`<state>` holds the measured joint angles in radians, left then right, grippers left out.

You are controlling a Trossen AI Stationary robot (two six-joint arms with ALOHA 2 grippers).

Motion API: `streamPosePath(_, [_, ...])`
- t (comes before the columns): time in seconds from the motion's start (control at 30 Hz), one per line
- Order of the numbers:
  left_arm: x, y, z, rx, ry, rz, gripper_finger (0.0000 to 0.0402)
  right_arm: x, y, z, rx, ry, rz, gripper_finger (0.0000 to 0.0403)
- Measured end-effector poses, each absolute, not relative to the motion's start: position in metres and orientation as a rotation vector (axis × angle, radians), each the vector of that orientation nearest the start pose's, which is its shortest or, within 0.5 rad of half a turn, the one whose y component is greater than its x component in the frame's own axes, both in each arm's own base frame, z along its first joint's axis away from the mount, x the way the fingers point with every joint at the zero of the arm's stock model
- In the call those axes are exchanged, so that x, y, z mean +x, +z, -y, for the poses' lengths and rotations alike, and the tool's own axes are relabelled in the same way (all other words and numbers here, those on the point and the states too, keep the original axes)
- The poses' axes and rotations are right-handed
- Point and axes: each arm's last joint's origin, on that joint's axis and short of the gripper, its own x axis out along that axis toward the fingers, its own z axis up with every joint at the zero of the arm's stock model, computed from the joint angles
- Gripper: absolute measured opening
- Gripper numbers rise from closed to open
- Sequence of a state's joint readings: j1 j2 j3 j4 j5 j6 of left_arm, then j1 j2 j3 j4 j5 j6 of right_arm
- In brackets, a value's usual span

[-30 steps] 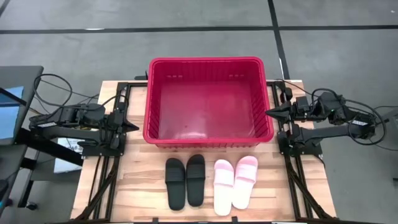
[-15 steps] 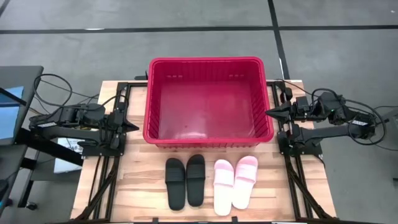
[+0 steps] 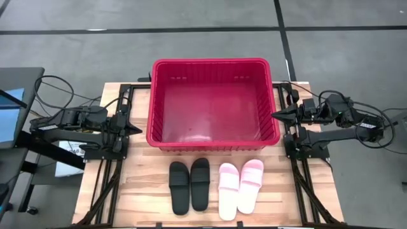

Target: Pick and place slides into bin

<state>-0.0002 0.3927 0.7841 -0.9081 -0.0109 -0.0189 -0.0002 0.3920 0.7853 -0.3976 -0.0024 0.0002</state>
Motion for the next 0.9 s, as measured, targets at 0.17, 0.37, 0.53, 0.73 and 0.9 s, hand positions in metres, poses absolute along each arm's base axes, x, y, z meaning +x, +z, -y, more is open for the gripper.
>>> streamPosePath(0.17, [0.0637,0.3057,-0.0003,-0.016,0.015,-0.516,0.0,0.076,0.3533,0.0,0.0,0.002,-0.004,0.0])
streamPosePath(0.37, [0.0637,0.3057,-0.0003,-0.015,0.015,-0.516,0.0,0.0761,0.3532,-0.0001,0.0,0.002,-0.005,0.0])
streamPosePath(0.53, [0.0637,0.3056,-0.0003,-0.016,0.015,-0.517,0.0,0.076,0.3532,0.0,0.0,0.002,-0.004,0.0])
streamPosePath(0.73, [0.0663,0.3087,-0.0003,-0.048,0.022,-0.475,0.0,0.0761,0.3532,0.0,0.0,0.002,-0.005,0.0])
streamPosePath(0.9, [0.0693,0.3118,0.0014,-0.11,-0.026,-0.463,0.0,0.076,0.3533,-0.0001,0.0,0.002,-0.004,0.0])
